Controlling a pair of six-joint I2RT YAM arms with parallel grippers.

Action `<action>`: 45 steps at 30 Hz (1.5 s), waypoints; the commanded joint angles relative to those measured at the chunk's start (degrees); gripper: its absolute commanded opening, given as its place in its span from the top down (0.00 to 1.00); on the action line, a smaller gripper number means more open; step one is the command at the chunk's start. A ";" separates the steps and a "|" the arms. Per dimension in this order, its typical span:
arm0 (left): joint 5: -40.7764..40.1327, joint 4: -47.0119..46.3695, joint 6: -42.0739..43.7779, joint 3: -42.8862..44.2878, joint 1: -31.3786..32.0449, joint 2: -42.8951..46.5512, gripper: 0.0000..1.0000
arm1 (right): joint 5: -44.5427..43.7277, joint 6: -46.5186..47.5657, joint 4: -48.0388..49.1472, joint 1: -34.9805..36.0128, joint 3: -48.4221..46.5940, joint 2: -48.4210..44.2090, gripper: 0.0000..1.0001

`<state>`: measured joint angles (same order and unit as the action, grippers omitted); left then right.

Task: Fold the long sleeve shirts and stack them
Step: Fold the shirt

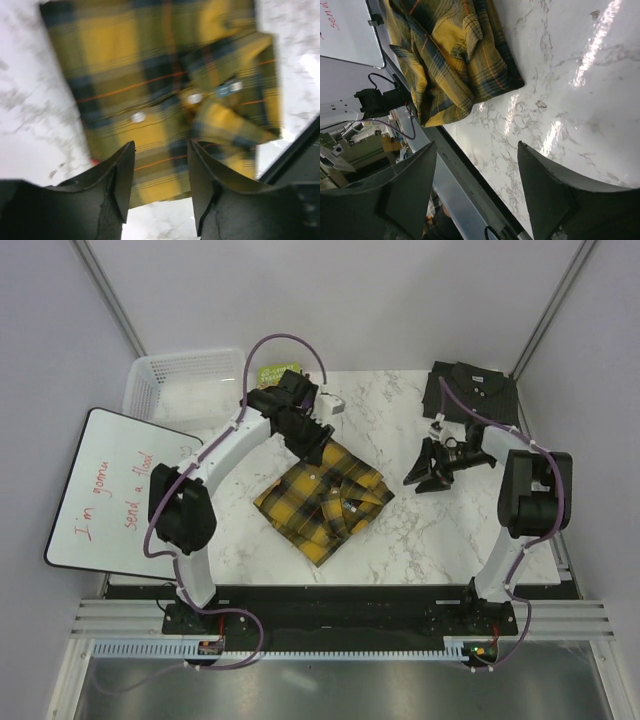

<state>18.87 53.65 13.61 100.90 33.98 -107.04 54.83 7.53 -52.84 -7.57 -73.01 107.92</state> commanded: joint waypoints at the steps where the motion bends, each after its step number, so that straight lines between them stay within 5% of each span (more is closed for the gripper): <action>1: 0.03 0.32 8.71 -4.74 -3.56 -0.09 0.50 | -2.96 -6.55 9.14 5.36 1.12 2.73 0.32; 7: -0.77 -2.85 11.17 -14.23 -9.89 -0.10 0.53 | -8.24 -14.38 16.01 9.31 1.38 8.00 0.55; 16: 1.60 -5.57 14.08 -28.99 -9.81 2.45 0.65 | -9.73 -16.75 18.82 14.51 -4.14 16.34 0.82; 18: 3.01 -5.57 14.08 -32.32 -7.89 3.07 0.70 | -10.53 -18.51 19.79 15.04 -9.32 19.41 0.98; 24: 12.22 -6.36 9.35 -36.66 4.91 4.74 0.72 | -13.26 -20.10 20.41 18.46 -32.69 27.24 1.00; 25: 16.16 -6.80 6.20 -35.87 7.48 4.30 0.69 | -13.17 -19.75 20.58 19.08 -38.98 28.04 0.96; 26: 19.24 -6.98 4.60 -34.73 9.60 4.13 0.59 | -13.17 -19.75 20.41 19.96 -41.83 28.40 0.75; 28: 29.75 -8.37 -0.04 -30.78 12.43 4.47 0.51 | -11.94 -19.75 20.41 19.79 -47.28 27.35 0.55; 31: 33.42 -11.45 -3.31 -28.40 8.93 8.68 0.43 | -13.25 -14.42 18.05 17.25 -48.19 20.95 0.24; 33: 32.98 -12.77 -3.85 -27.17 3.59 12.29 0.39 | -15.53 -10.54 16.72 13.83 -46.53 14.82 0.14; 35: 28.08 -12.87 -1.67 -25.50 0.32 12.91 0.34 | -15.72 -5.19 13.49 11.71 -42.66 11.02 0.08; 40: 10.10 -9.70 16.41 -20.84 -4.62 7.82 0.37 | -9.24 2.92 0.66 5.84 -29.95 0.56 0.13; 45: 3.02 -9.53 19.09 -17.51 -4.88 0.71 0.42 | -7.99 4.95 -2.71 4.06 -13.77 -9.72 0.19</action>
<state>30.72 43.18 25.71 80.49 28.34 -100.36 43.53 7.49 -47.27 -5.17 -97.41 102.61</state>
